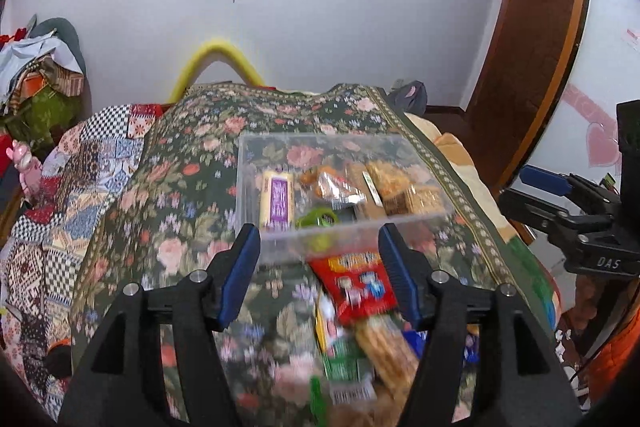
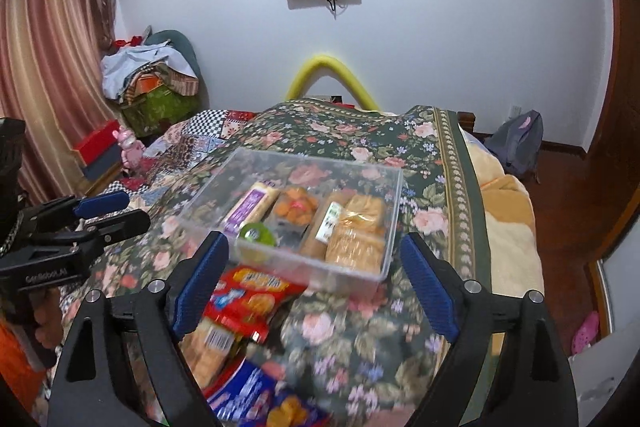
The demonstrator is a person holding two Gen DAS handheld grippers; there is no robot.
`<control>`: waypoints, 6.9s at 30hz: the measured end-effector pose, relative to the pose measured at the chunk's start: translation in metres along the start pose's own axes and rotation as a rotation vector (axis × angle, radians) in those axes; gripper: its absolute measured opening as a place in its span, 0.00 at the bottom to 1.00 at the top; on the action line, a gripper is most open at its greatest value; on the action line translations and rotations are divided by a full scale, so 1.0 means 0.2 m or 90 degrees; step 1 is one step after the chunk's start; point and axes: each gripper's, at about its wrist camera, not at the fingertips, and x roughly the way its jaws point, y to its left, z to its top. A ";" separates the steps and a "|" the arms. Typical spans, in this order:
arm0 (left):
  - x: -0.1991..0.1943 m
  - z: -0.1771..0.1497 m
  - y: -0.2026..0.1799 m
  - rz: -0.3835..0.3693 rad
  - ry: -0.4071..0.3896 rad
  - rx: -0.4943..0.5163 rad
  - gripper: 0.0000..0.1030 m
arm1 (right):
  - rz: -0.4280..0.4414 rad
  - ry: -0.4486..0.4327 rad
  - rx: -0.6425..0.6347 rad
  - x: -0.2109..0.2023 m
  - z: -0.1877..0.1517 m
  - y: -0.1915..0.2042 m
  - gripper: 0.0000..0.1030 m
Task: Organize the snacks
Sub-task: 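Move both tools back toward the remaining snack packets, then grasp green-edged zip bag with left tool while right tool grasps blue cracker pack, then carry zip bag into clear box with left tool while right tool drops blue pack in, then move both tools back to the snacks and grasp green packet with left tool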
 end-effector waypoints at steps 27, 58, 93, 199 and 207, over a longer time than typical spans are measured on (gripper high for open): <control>0.13 -0.62 -0.14 -0.033 0.151 0.023 0.74 | 0.048 0.166 -0.006 0.13 -0.56 0.14 0.87; 0.09 -0.64 -0.05 -0.021 0.106 -0.010 0.58 | 0.052 0.156 0.052 0.19 -0.57 0.00 0.37; -0.08 -0.42 -0.06 -0.011 0.011 -0.019 0.58 | 0.040 0.158 0.045 0.22 -0.56 0.03 0.42; 0.61 0.36 0.11 0.036 -0.008 -0.031 0.60 | -0.040 0.067 -0.015 0.58 0.18 -0.09 0.59; 0.34 0.30 0.08 0.039 -0.033 -0.004 0.63 | -0.024 0.021 -0.038 0.35 0.15 0.02 0.65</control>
